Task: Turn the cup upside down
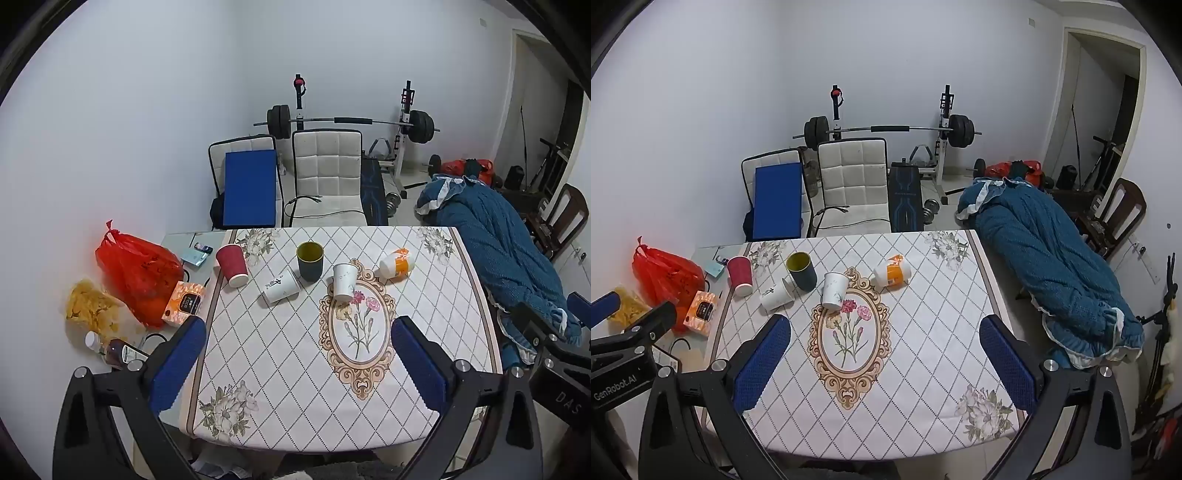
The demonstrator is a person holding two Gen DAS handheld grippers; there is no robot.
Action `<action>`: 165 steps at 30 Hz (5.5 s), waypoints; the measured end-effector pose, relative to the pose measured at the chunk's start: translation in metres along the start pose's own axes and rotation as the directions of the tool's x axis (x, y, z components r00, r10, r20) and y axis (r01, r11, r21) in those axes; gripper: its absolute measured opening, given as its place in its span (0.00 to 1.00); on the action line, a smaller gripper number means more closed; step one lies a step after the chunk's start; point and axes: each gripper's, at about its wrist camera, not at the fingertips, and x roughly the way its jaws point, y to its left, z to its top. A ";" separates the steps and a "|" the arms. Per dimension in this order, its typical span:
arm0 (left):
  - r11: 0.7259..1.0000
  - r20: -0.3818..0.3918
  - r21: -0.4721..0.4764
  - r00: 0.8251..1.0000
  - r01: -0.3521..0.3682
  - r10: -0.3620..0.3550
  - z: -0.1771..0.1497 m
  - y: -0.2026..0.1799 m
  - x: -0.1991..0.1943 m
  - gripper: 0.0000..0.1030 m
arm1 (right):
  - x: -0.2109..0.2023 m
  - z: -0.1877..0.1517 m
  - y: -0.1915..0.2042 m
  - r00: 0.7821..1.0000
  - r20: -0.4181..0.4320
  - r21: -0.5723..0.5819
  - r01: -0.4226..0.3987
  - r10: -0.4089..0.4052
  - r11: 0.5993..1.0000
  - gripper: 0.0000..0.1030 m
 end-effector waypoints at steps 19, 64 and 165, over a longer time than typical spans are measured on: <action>1.000 0.001 -0.003 1.000 -0.002 0.002 -0.002 0.004 -0.001 1.00 | 0.000 0.000 0.001 1.000 0.005 0.001 0.000 0.000 1.000 1.00; 1.000 0.006 -0.004 1.000 -0.003 0.003 0.009 0.006 -0.003 1.00 | 0.000 0.016 0.027 1.000 0.010 0.007 -0.010 0.010 1.000 1.00; 0.552 -0.480 0.765 0.865 0.330 0.148 0.059 -0.335 0.516 1.00 | 0.516 -0.071 -0.195 0.696 -0.717 0.098 0.153 -0.037 0.983 1.00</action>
